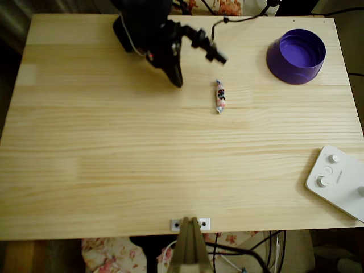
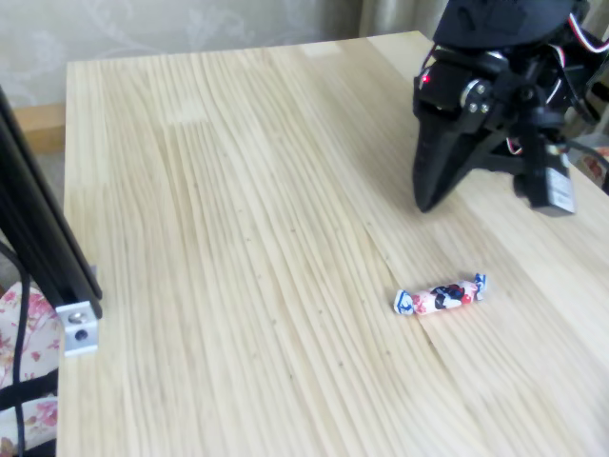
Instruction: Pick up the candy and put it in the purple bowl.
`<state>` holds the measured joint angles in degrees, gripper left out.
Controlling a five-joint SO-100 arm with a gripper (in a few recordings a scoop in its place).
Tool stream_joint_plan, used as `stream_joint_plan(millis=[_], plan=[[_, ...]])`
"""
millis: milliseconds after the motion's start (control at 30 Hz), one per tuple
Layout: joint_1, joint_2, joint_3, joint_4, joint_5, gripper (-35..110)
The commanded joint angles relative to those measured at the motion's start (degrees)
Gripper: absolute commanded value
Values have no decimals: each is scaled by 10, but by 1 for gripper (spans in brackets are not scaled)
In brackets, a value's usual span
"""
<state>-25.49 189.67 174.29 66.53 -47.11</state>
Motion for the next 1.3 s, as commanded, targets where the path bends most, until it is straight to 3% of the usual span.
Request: stream_joint_plan(millis=[0, 100, 233, 433, 700, 1267], plan=[[93, -6, -40, -132, 252, 0], [127, -6, -51, -198, 298, -1], [145, -6, -98, -132, 344, -1], [273, -6, -97, -76, 480, -1], [385, -6, -40, -24, 473, -1], [388, -6, -35, -23, 470, -1]])
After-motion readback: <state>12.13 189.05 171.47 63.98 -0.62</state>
